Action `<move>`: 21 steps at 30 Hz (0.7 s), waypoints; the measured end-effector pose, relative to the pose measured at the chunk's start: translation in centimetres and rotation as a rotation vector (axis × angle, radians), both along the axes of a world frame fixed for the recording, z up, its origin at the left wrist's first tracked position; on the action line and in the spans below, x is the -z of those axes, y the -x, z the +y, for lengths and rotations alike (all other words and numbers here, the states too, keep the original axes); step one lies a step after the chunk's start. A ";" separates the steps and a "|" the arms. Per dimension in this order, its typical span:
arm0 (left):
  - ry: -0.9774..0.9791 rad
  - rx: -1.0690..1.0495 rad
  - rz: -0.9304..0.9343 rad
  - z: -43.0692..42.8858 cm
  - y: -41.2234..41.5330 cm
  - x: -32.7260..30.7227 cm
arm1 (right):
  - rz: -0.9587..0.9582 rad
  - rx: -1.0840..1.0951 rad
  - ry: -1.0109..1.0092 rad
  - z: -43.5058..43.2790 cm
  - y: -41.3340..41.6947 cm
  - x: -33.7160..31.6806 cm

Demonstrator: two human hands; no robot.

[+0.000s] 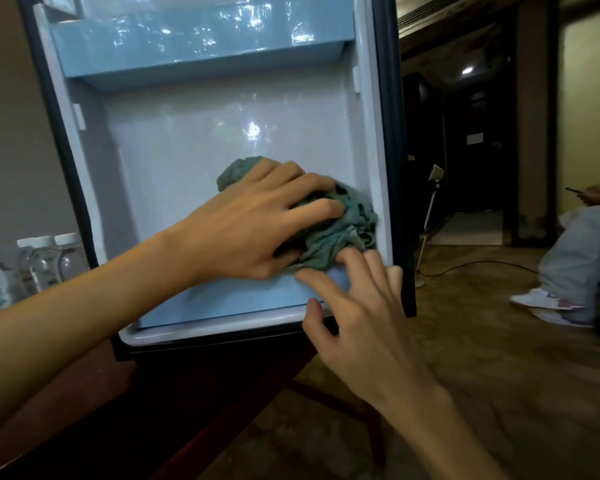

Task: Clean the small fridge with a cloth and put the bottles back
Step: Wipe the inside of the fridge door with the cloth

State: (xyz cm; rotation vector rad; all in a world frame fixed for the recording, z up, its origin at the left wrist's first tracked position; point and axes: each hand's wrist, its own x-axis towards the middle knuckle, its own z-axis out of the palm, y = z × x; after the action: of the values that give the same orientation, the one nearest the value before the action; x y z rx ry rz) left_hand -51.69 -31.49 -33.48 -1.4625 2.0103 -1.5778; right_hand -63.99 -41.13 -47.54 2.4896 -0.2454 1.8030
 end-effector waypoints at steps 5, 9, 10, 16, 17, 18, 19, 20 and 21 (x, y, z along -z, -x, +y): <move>0.045 -0.063 -0.120 -0.8 0.4 -0.5 | 0.027 -0.041 -0.009 0.4 0.6 -0.6; 0.178 -0.038 -0.137 -1.6 0.3 1.1 | 0.009 -0.065 -0.068 0.8 0.5 -1.0; 0.213 -0.030 -0.126 -1.8 0.2 1.4 | 0.005 -0.078 -0.080 0.8 0.4 -1.2; 0.457 0.038 -0.058 -2.7 0.2 0.4 | 0.016 -0.119 -0.072 0.9 0.5 -1.6; 0.537 0.026 -0.025 -2.9 0.3 -0.7 | 0.008 -0.121 -0.066 0.9 0.5 -1.6; 0.636 0.012 0.025 -3.1 0.5 -2.0 | 0.001 -0.124 -0.064 1.1 0.6 -1.6; 0.737 -0.002 0.079 -3.3 0.6 -3.6 | -0.004 -0.126 -0.064 1.2 0.7 -1.5; 0.822 -0.014 0.116 -3.4 0.8 -4.9 | -0.007 -0.130 -0.063 1.4 0.8 -1.5; 0.880 -0.020 0.119 -3.5 1.0 -5.7 | -0.008 -0.130 -0.062 1.5 0.9 -1.4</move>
State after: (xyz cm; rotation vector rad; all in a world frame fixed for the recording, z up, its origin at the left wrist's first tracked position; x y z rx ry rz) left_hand -52.68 -35.01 -27.74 -1.8373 1.3544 -2.5918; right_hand -64.89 -39.63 -46.15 2.5971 -0.1452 1.8808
